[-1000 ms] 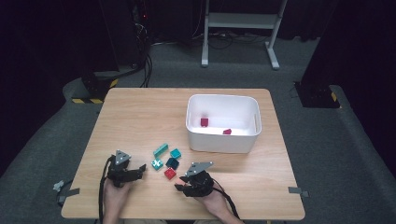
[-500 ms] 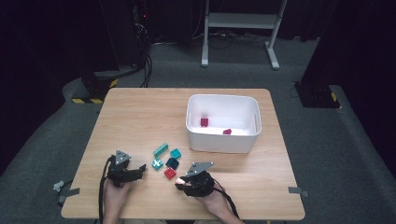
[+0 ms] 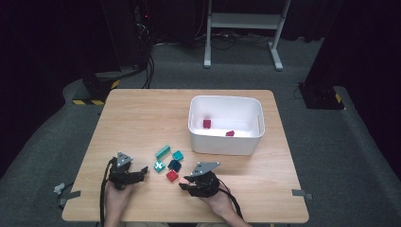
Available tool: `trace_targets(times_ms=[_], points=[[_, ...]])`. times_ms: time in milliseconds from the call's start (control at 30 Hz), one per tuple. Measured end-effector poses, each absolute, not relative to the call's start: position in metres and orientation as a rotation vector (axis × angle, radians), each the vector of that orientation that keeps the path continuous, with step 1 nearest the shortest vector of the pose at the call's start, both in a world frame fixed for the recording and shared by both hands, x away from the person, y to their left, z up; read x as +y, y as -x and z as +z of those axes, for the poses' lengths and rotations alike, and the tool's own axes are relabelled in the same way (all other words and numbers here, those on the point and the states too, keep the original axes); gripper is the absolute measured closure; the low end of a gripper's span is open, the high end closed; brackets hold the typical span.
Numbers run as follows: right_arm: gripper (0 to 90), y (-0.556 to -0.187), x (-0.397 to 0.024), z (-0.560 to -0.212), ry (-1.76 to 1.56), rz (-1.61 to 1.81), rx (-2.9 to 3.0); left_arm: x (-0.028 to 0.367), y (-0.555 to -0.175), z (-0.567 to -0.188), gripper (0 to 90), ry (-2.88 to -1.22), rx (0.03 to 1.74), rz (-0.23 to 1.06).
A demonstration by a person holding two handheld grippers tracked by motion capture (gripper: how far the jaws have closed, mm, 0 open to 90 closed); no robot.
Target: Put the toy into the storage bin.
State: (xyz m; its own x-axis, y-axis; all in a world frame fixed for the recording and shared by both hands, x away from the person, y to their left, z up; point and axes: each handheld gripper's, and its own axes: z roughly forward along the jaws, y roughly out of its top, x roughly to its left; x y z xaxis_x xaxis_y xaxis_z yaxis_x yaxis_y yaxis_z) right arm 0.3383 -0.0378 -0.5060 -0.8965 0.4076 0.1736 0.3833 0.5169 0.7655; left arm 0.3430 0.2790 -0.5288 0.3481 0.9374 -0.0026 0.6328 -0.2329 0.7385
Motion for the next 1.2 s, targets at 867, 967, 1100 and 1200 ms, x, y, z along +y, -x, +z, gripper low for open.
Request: trace_targets(times_ms=[867, 967, 1100, 1200], points=[[67.1, -0.349, -0.057, -0.485, -0.743, 1.410, 2.669, 0.279, -0.343, -0.529, 18.7, -1.961, 1.367, 0.599], [67.1, -0.350, -0.059, -0.482, -0.747, 1.410, 2.668, 0.279, -0.343, -0.529, 18.7, -1.963, 1.366, 0.599], [67.1, -0.351, -0.062, -0.479, -0.747, 1.415, 2.662, 0.279, -0.343, -0.529, 18.7, -1.962, 1.366, 0.599], [67.0, -0.352, -0.065, -0.475, -0.746, 1.417, 2.654, 0.279, -0.343, -0.529, 18.7, -1.962, 1.366, 0.599]])
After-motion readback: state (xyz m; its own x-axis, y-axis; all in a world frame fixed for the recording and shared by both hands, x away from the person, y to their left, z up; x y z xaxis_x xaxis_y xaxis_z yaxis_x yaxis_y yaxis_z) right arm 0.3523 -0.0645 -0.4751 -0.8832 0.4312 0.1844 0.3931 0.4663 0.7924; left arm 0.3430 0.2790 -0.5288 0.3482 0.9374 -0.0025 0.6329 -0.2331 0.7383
